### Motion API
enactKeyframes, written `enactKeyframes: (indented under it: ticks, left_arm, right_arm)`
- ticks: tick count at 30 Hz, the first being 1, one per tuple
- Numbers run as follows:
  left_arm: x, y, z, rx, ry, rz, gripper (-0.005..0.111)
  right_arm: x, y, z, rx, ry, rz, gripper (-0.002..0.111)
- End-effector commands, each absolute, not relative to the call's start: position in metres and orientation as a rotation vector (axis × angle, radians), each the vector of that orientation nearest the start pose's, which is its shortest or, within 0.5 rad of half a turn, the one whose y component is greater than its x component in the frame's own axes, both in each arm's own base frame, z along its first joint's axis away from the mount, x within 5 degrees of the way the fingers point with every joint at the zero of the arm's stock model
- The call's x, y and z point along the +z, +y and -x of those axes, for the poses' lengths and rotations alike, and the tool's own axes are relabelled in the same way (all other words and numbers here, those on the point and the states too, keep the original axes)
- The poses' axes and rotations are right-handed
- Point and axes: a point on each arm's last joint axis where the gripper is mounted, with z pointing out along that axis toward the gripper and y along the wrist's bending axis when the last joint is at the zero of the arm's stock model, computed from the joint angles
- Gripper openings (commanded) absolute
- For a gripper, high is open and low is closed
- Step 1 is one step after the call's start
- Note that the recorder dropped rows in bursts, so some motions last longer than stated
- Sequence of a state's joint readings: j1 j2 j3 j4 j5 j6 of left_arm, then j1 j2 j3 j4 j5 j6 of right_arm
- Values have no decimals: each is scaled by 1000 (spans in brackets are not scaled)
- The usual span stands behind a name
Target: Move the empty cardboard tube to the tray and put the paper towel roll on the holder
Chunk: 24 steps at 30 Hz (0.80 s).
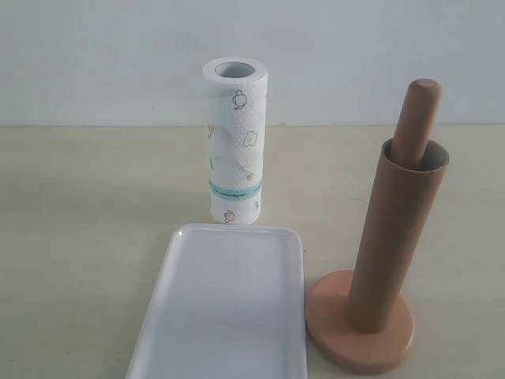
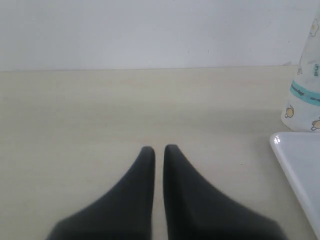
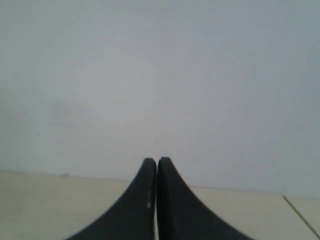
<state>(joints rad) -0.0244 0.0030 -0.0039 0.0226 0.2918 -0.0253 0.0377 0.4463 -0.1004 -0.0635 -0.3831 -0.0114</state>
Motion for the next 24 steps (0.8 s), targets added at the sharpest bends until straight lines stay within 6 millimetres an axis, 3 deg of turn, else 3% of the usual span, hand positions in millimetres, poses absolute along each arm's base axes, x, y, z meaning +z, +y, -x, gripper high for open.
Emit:
enactKeyframes:
  ticks: [1, 9, 13, 18, 24]
  left_arm:
    - [187, -1, -55, -19, 1775, -6, 6]
    - [187, -1, -55, -19, 1775, -6, 6]
    - [187, -1, -55, -19, 1775, -6, 6]
    - [187, -1, -55, -19, 1775, -6, 6]
    - [187, -1, -55, -19, 1775, -6, 6]
  right_arm:
    - [247, 6, -108, -10, 1468, 99, 0]
    - [247, 8, -108, 167, 1473, -37, 0]
    - [243, 19, -107, 147, 1508, 178, 0]
    - [236, 40, -98, 269, 1448, 415, 0]
    - [215, 45, -89, 396, 1492, 409, 0]
